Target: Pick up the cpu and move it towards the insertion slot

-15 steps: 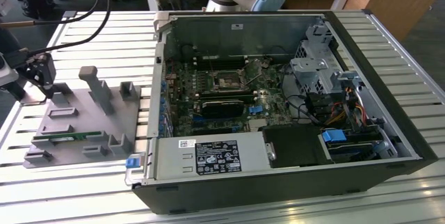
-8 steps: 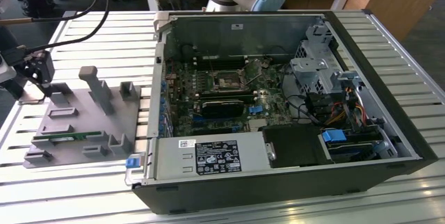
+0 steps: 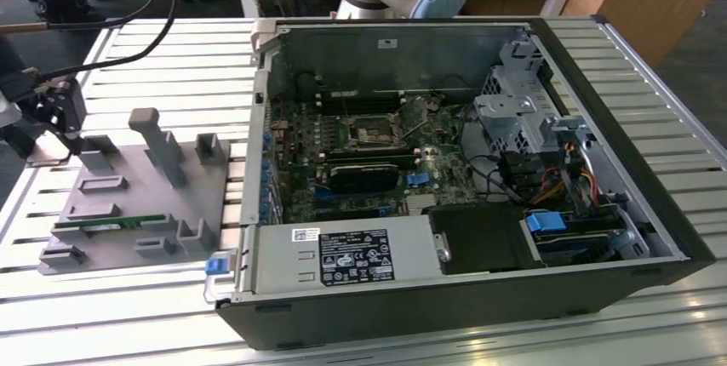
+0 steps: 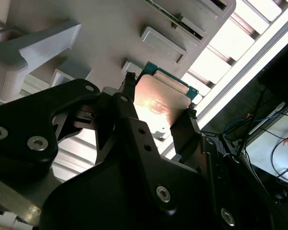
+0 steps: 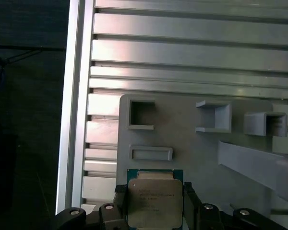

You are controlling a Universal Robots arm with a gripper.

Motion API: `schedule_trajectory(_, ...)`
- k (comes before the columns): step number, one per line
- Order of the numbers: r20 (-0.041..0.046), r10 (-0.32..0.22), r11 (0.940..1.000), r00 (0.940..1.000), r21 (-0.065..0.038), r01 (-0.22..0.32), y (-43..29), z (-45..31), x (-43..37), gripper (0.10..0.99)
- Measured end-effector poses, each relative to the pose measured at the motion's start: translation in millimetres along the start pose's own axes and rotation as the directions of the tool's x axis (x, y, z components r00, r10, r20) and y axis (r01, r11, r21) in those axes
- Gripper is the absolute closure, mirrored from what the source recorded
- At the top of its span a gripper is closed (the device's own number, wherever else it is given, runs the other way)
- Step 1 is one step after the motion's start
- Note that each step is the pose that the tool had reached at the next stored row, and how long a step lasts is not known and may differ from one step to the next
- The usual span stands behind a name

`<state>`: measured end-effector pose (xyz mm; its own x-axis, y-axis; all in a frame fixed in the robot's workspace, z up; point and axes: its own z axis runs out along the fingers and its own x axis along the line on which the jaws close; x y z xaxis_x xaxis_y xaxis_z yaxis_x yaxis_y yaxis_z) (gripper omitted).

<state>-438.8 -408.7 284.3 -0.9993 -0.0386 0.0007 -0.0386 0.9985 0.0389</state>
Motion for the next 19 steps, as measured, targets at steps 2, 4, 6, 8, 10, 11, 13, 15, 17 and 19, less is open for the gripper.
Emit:
schedule_trajectory(2, 0.0000, 0.000, 1.0000, 1.0000, 0.000, 0.000, 0.1, -1.8, 0.0, 0.545)
schedule_trajectory(4, 0.0000, 0.000, 1.0000, 1.0000, 0.000, 0.000, 0.1, -3.1, 0.0, 0.545)
schedule_trajectory(6, 0.0000, 0.000, 1.0000, 1.0000, 0.000, 0.000, 0.2, -4.3, 0.0, 0.545)
schedule_trajectory(8, 0.0000, 0.000, 1.0000, 1.0000, 0.000, 0.000, 0.3, -5.4, 0.0, 0.545)
schedule_trajectory(10, 0.0000, 0.000, 1.0000, 1.0000, 0.000, 0.000, 0.4, -6.5, 0.0, 0.545)
schedule_trajectory(11, -0.0001, 0.000, 1.0000, 1.0000, 0.000, 0.000, 0.4, -7.2, 0.0, 0.545)
schedule_trajectory(13, 0.0000, 0.000, 1.0000, 1.0000, 0.000, 0.000, 0.5, -8.7, 0.0, 0.545)
schedule_trajectory(15, 0.0000, 0.000, 1.0000, 1.0000, 0.000, 0.000, 0.6, -10.1, 0.0, 0.545)
schedule_trajectory(17, 0.0000, 0.000, 1.0000, 1.0000, 0.000, 0.000, 0.7, -11.4, 0.0, 0.545)
schedule_trajectory(19, 0.0000, 0.000, 1.0000, 1.0000, 0.000, 0.000, 0.9, -12.9, 0.0, 0.545)
